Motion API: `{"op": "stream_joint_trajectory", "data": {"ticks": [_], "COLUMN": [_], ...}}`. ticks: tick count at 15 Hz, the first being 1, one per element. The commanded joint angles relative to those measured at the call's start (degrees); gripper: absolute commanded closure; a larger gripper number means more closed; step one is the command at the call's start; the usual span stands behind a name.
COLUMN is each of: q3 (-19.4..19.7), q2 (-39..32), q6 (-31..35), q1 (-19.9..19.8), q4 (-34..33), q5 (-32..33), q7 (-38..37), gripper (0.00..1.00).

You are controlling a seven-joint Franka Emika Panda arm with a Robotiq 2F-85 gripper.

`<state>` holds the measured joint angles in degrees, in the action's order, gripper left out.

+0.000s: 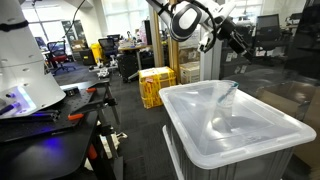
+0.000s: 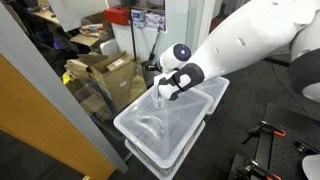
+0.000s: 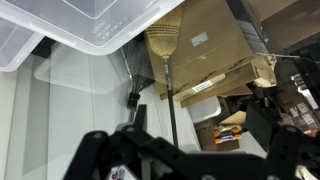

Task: Put the marker inside the cup

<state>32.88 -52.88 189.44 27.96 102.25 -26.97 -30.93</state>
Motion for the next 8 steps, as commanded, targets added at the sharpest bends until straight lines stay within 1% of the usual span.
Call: {"op": "stream_joint_trajectory", "data": {"ticks": [1, 3, 4, 7, 8], "q3": [-2.18, -4.09, -4.43, -7.09, -8.49], "q2": [8.85, 12.39, 13.65, 18.05, 19.55], "q6": [-0.13, 0.35, 0.55, 1.17, 1.39], "q1": [-0.85, -2.38, -2.6, -5.07, -6.45], "q4": [6.64, 8.72, 9.61, 12.3, 13.08], "q5": [0.51, 1.14, 1.06, 1.67, 2.09], "q7": [1.36, 1.93, 1.83, 2.19, 2.36], "gripper": [0.0, 0.0, 0.0, 0.0, 0.0]}}
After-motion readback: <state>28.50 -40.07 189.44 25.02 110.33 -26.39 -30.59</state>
